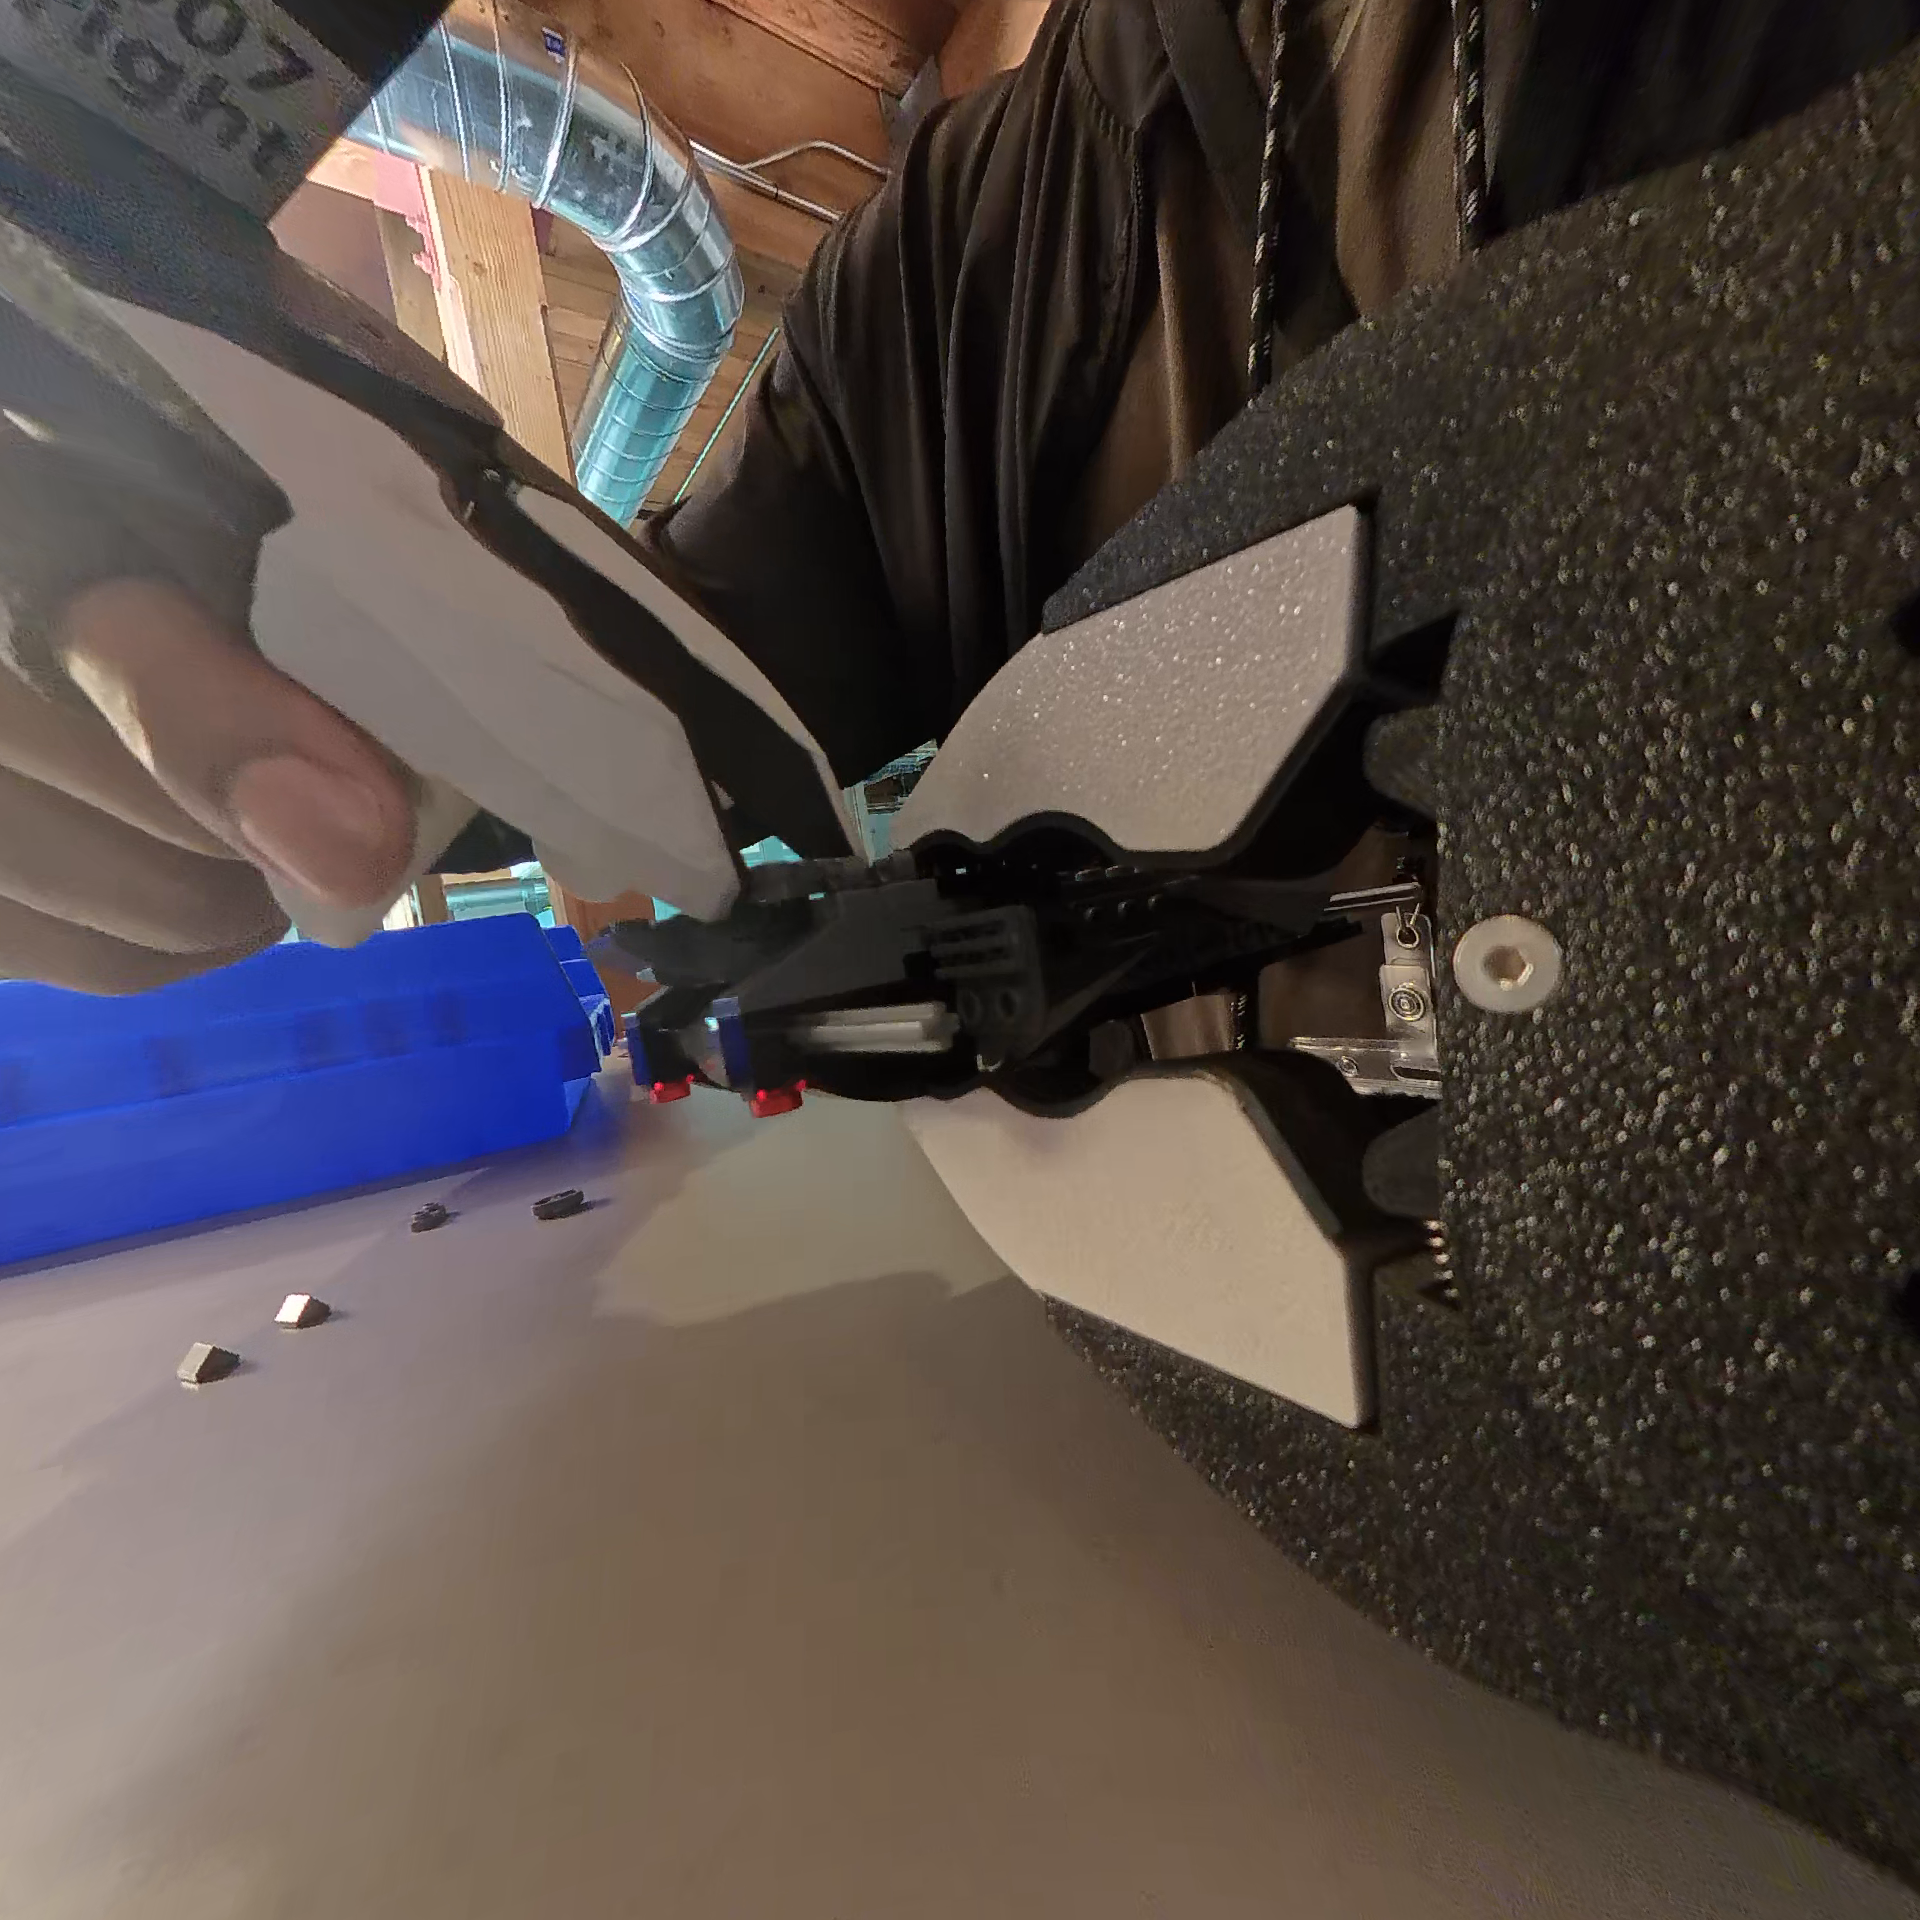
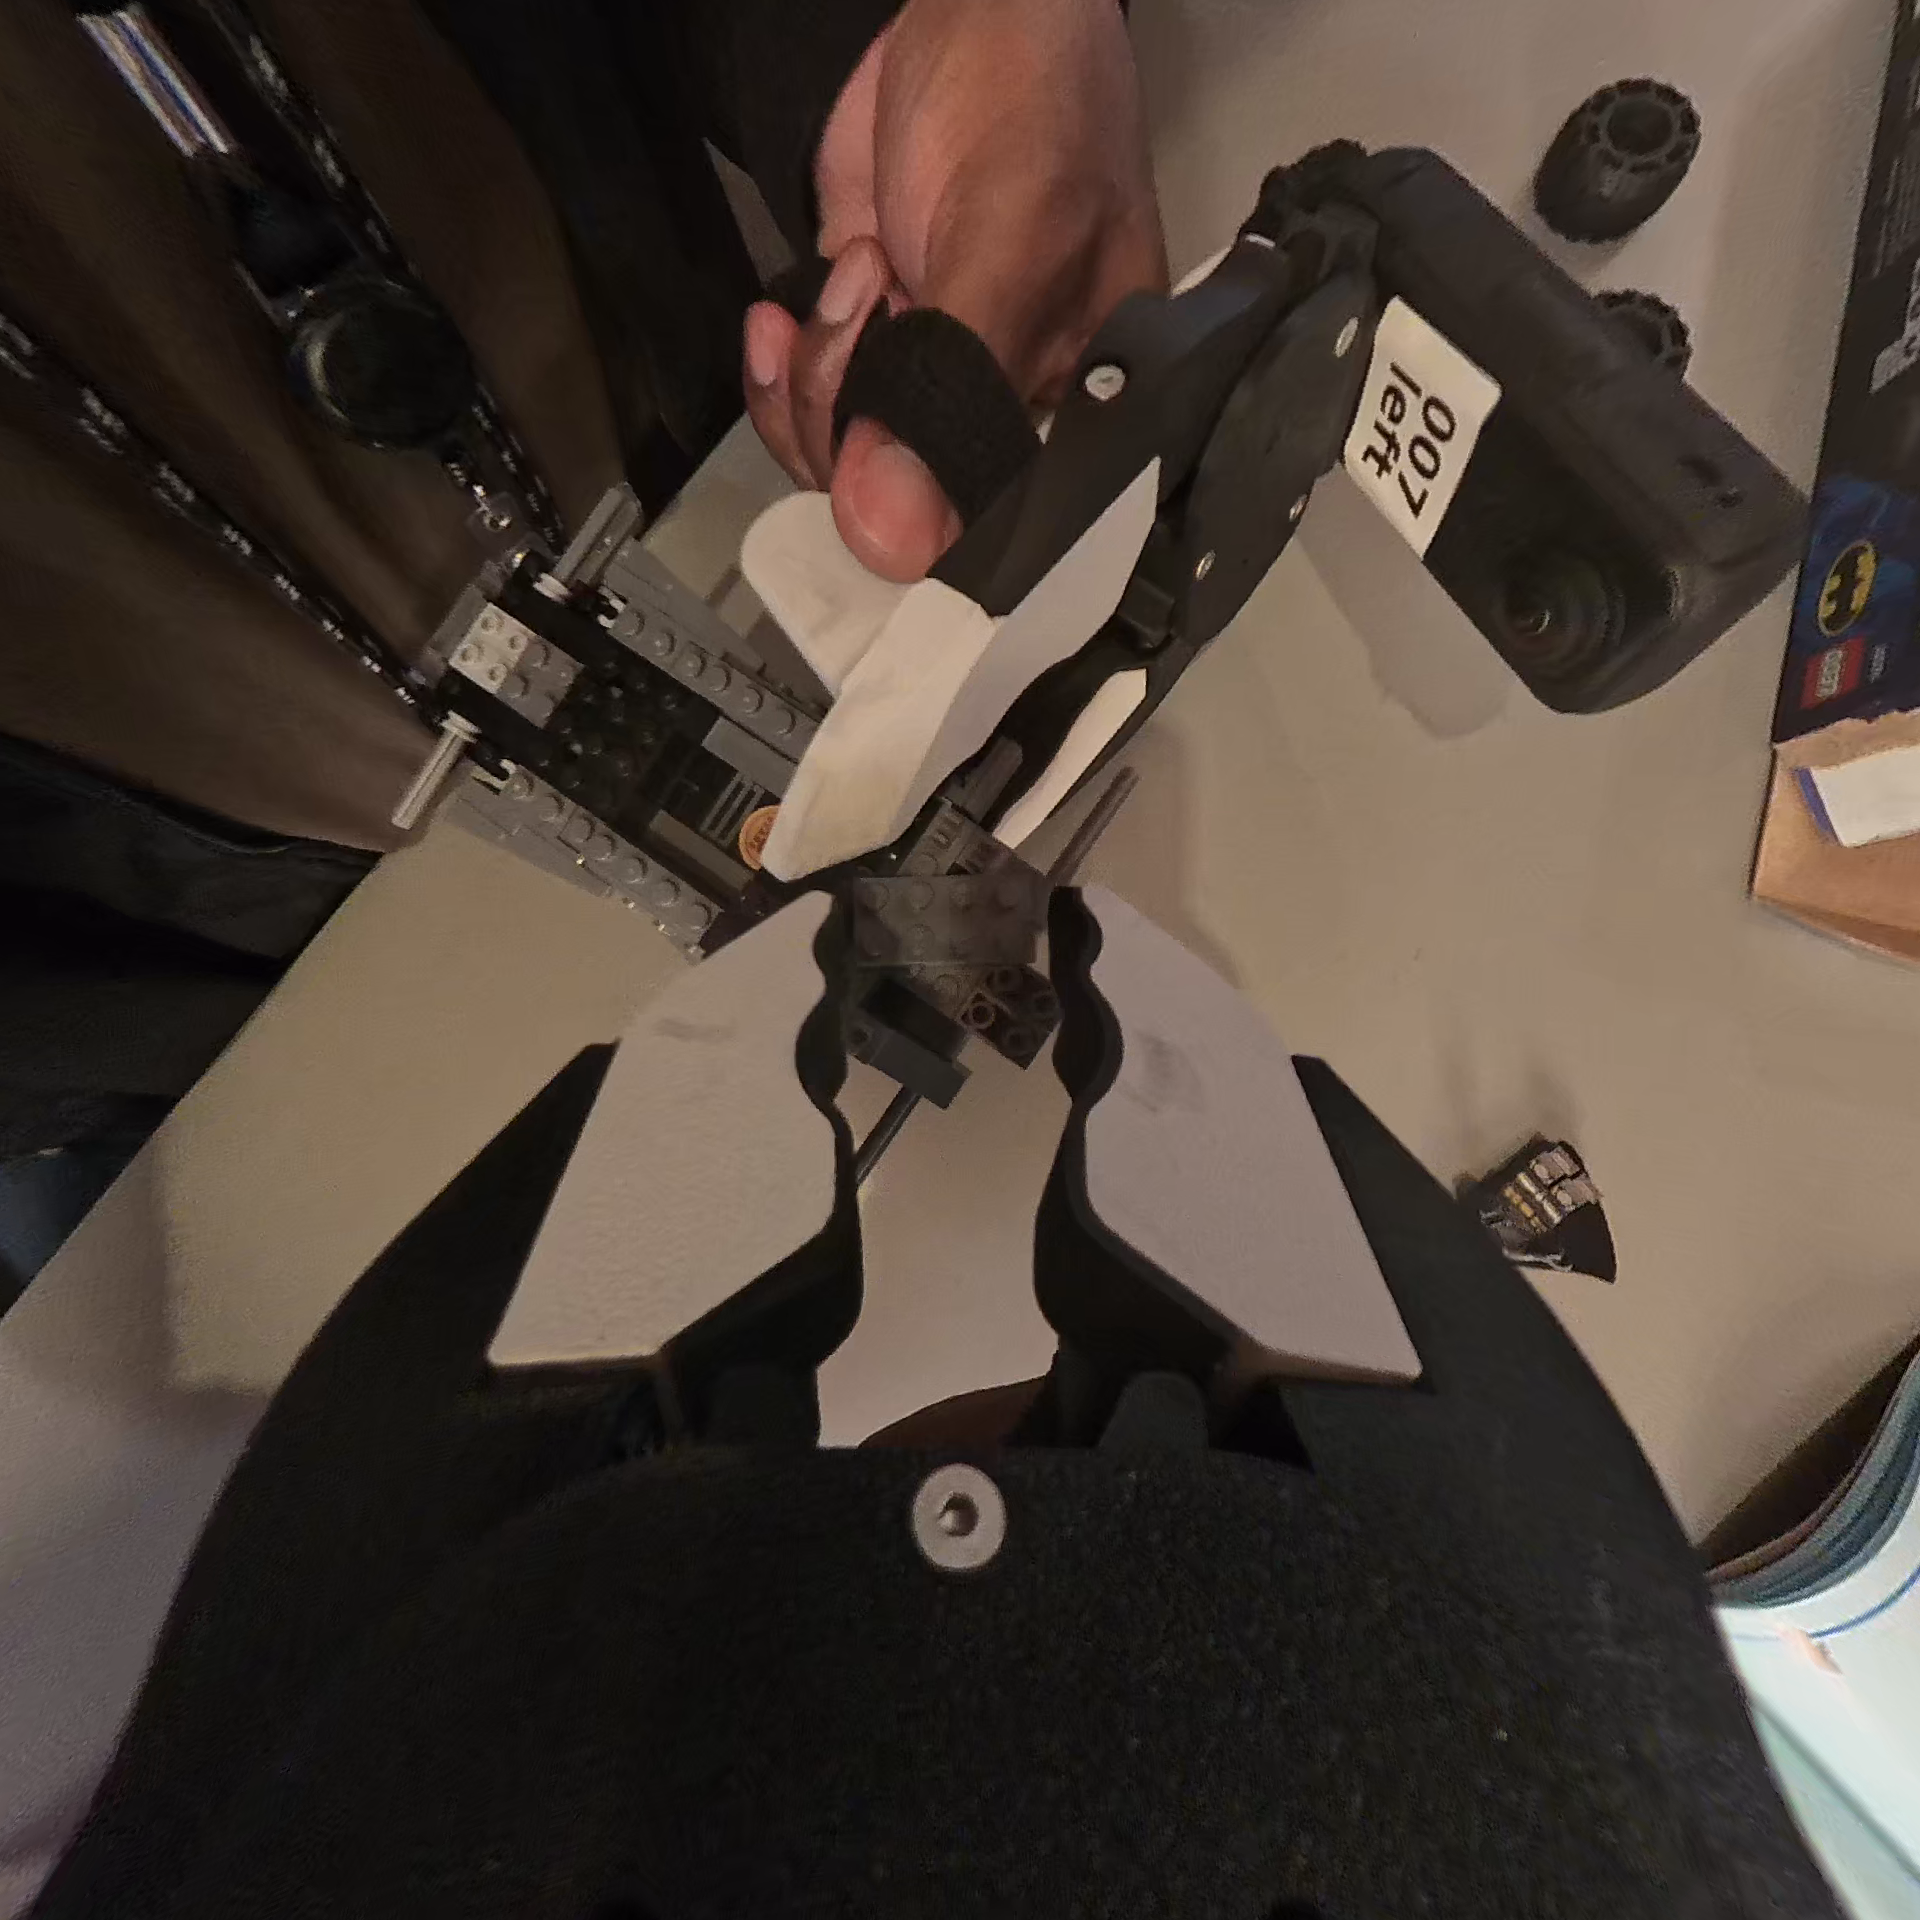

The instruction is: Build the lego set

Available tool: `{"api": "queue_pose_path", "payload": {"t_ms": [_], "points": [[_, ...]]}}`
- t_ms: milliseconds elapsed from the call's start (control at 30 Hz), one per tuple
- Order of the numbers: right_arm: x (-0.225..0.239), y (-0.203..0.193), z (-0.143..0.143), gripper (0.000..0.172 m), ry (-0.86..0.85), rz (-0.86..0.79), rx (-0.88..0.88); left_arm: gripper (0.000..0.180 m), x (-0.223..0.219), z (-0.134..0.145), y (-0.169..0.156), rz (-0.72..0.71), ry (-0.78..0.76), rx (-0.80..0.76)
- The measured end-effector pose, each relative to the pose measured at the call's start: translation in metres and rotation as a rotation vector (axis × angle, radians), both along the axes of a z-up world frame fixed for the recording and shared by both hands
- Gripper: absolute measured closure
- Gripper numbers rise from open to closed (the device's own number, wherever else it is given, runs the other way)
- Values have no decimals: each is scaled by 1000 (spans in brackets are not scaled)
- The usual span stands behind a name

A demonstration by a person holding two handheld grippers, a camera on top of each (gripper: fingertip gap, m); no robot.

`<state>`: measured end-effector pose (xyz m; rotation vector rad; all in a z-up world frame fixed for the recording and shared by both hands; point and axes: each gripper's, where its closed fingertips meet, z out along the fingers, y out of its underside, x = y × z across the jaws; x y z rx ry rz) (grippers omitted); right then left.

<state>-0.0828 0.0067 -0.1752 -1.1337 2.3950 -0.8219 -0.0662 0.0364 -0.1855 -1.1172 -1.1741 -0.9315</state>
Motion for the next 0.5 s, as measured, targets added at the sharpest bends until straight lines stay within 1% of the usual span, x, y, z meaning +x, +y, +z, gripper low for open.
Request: {"api": "queue_pose_path", "payload": {"t_ms": [67, 200, 367, 500], "points": [[0, 0, 0, 139, -18, -31, 6, 145, -1, 0, -1, 5, 2, -2], [-2, 1, 0, 139, -26, -131, -12, 145, -3, 0, -2, 20, 2, 5], [-17, -5, -3, 139, -9, -413, -61, 145, -7, -2, -5, 61, -6, 12], [-16, -3, 2, 139, -109, -561, -77, 145, -8, -2, -4, 70, -4, 17]]}}
